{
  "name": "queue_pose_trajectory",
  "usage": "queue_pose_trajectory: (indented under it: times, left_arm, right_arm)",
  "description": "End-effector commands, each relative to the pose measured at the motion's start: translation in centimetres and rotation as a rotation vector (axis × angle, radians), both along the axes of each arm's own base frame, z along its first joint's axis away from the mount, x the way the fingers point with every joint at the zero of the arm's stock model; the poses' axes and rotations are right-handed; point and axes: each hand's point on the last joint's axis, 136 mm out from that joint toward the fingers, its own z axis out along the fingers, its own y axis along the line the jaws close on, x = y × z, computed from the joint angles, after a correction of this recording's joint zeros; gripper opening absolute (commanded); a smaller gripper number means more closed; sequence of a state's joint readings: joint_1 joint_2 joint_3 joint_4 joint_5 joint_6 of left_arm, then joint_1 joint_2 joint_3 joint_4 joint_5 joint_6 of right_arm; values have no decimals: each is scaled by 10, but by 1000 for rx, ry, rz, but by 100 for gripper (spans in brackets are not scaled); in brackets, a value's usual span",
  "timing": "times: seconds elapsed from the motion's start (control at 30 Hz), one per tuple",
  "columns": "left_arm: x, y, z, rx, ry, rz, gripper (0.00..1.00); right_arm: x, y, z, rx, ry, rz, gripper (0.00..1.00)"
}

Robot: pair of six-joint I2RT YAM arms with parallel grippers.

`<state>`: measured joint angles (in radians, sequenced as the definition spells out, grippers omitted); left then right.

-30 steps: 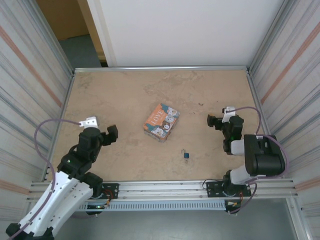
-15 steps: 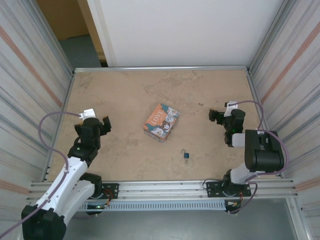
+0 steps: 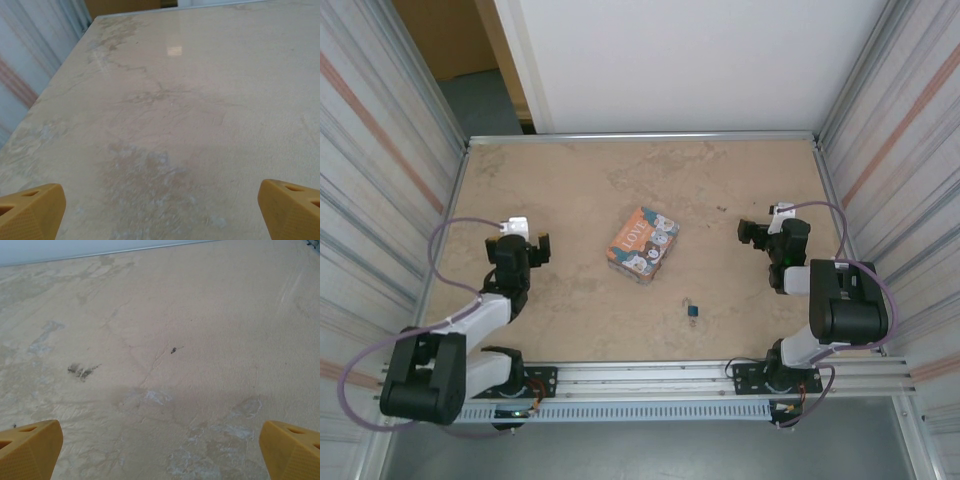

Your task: Unlock a padlock with a key

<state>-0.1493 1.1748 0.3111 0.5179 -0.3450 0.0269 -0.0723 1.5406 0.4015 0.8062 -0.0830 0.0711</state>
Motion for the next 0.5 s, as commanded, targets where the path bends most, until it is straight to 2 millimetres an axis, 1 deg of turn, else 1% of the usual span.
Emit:
queue_pose_trajectory:
  times: [0.0, 0.1, 0.3, 0.33, 0.47]
  left_arm:
    - [20, -10, 26, -6, -135, -99, 99]
    - [26, -7, 18, -26, -144, -96, 99]
    - [33, 1, -9, -101, -158, -95, 99]
    - [36, 0, -8, -93, -174, -106, 99]
    - [42, -6, -15, -100, -94, -137, 99]
  right_arm:
    - [1, -3, 1, 16, 0, -20, 99]
    - [1, -2, 1, 15, 0, -19, 99]
    - [1, -2, 0, 13, 2, -19, 99]
    - [1, -2, 0, 12, 2, -20, 99]
    - [1, -1, 0, 13, 2, -19, 99]
